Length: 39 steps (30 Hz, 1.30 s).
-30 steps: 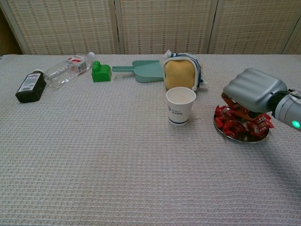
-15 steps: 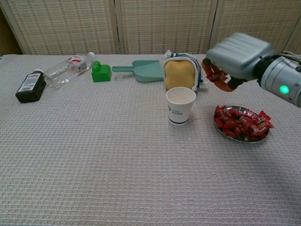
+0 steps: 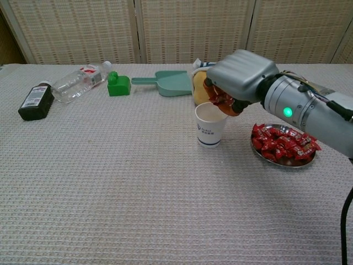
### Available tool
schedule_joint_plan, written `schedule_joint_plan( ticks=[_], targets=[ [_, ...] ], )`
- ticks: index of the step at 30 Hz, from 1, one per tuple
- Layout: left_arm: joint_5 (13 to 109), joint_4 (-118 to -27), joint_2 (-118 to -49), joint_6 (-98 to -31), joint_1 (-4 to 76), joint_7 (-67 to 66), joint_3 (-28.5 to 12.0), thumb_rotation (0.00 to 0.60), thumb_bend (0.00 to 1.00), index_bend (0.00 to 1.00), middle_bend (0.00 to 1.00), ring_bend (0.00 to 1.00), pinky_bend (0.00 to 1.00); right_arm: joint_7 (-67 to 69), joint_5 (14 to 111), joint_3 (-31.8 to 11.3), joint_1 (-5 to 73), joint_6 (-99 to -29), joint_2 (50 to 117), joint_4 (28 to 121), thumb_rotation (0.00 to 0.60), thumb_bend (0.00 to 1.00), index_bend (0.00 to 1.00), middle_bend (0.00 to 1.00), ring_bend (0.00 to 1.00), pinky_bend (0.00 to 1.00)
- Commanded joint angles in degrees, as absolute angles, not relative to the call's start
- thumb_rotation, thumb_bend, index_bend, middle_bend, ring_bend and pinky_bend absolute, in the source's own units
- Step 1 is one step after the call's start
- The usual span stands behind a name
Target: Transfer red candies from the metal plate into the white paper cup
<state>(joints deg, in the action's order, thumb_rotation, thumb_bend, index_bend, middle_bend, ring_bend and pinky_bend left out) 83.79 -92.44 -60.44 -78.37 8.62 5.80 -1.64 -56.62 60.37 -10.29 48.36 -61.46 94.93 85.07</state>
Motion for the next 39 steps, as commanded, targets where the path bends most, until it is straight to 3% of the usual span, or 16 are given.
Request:
schedule_joint_plan(
  ticks=[1,5,10,21,31,39],
  targets=[
    [83.76,-92.41,-60.35,-78.36,8.6,6.05,-1.66,0.6,0.85,0.01,0.07,0.02,0.22,-54.94,61.0,-9.88,48.55,-61.0,95.0,84.76,0.6,0.46,0.65,0.66,0.51,0.63],
    [83.75,-92.39,-60.3,-78.34,8.61,6.21,-1.69,0.6,0.85,0.01,0.07,0.02,0.22,-53.24,61.98,-9.48,48.61,-60.69,94.47,85.07,0.6,0.42,0.44,0.5,0.47,0.63],
    [83.86,-92.48,-60.3,-78.2,8.66,6.04,-1.59,0.6,0.85,0.01,0.08,0.02,0.22,-52.21,62.07,-9.24,48.76,-60.3,94.18,84.98,0.6,0.41,0.31,0.39,0.42,0.63],
    [83.71,-92.5,-60.27,-78.02,8.72,5.91,-1.62,0.6,0.85,0.01,0.09,0.03,0.22,-51.27,61.8,-8.55,48.09,-61.13,92.42,86.25,0.6,0.31,0.22,0.31,0.41,0.63],
    [83.77,-92.75,-60.32,-78.11,8.63,5.35,-1.51,0.6,0.85,0.01,0.1,0.03,0.22,-52.79,60.62,-1.31,42.15,-62.93,83.67,91.98,0.6,0.19,0.11,0.23,0.3,0.58],
    [83.81,-92.96,-60.74,-77.42,9.01,4.29,-1.36,0.6,0.83,0.01,0.1,0.03,0.22,-50.39,63.19,2.33,39.62,-62.16,84.01,88.65,0.6,0.18,0.09,0.22,0.26,0.57]
  ],
)
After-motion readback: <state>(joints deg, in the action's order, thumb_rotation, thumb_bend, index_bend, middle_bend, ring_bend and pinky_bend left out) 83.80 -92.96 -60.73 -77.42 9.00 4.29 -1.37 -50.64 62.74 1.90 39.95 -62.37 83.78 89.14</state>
